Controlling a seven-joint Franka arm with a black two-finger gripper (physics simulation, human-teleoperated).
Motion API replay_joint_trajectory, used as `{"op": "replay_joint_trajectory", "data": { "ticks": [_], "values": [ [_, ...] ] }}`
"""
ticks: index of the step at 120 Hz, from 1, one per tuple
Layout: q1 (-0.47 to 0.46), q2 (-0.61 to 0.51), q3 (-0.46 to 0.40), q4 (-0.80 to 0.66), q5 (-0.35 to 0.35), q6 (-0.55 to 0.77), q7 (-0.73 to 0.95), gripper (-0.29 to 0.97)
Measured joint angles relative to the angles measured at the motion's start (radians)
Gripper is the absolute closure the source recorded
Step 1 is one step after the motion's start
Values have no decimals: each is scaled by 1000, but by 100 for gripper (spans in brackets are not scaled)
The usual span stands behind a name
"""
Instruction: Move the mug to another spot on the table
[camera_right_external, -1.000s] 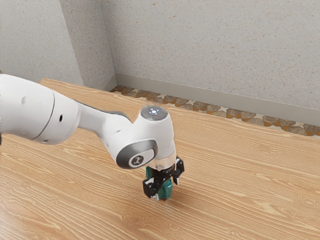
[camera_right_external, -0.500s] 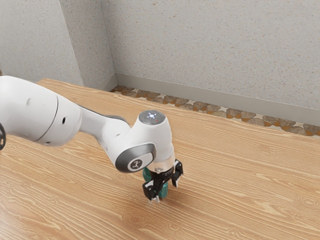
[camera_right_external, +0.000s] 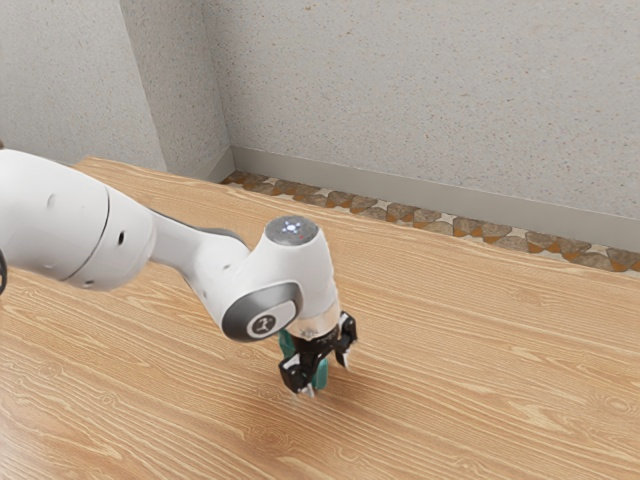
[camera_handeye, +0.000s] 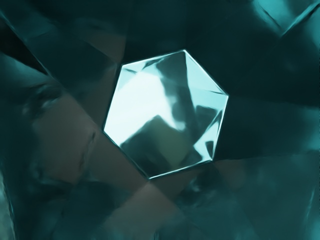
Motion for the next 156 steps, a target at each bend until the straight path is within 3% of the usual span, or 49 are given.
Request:
{"op": "replay_joint_trajectory", "data": {
  "ticks": [14, 46, 92, 112, 135, 156],
  "values": [
    [12, -7, 7, -6, 0, 9, 0, 17],
    [14, -23, 13, -8, 0, 19, -2, 44],
    [50, -36, 18, -2, 38, 34, 0, 60],
    [73, -83, 17, -5, 157, 36, 1, 60],
    [119, -108, 17, -13, 427, 59, 28, 66],
    [209, -131, 17, -126, 507, 170, 145, 64]
  ]
}}
